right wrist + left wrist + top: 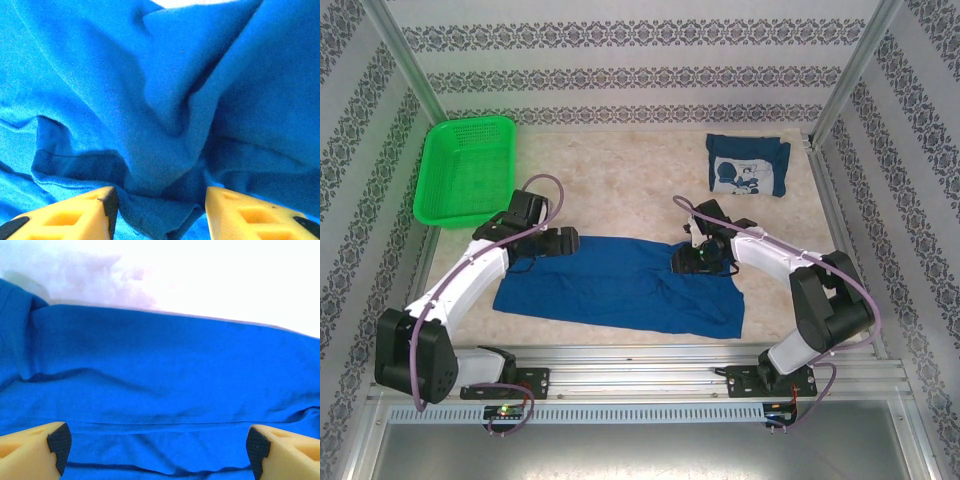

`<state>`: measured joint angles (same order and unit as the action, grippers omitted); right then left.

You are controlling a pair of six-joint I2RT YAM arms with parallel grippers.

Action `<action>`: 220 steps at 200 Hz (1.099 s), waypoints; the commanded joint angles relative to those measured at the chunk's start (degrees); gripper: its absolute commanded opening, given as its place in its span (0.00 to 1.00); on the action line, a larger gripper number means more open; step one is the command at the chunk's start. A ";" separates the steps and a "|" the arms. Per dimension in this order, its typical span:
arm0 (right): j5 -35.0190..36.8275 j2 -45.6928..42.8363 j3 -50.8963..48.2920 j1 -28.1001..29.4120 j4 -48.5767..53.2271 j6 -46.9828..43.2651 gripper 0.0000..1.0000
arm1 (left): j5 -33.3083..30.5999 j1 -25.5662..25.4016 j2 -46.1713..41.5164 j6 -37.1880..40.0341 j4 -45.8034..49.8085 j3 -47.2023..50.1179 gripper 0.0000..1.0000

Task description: Fold and stack the t-shirts

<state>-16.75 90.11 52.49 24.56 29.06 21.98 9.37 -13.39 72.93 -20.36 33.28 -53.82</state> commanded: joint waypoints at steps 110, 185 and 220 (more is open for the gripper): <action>3.36 -5.16 -0.52 2.91 3.79 -1.84 0.28 | -1.19 0.38 -3.28 2.26 0.48 -1.38 0.92; 3.92 -3.80 -0.53 3.33 3.76 -3.49 0.37 | -1.32 0.38 -3.44 2.52 0.38 -0.60 0.92; 4.55 -3.80 -0.74 3.66 4.51 -4.60 0.40 | -1.35 0.38 -3.78 2.43 0.41 -0.31 0.92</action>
<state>-13.89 85.93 51.88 27.31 31.99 19.07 8.78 -13.39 70.74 -19.46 33.39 -54.76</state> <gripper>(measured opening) 0.401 0.915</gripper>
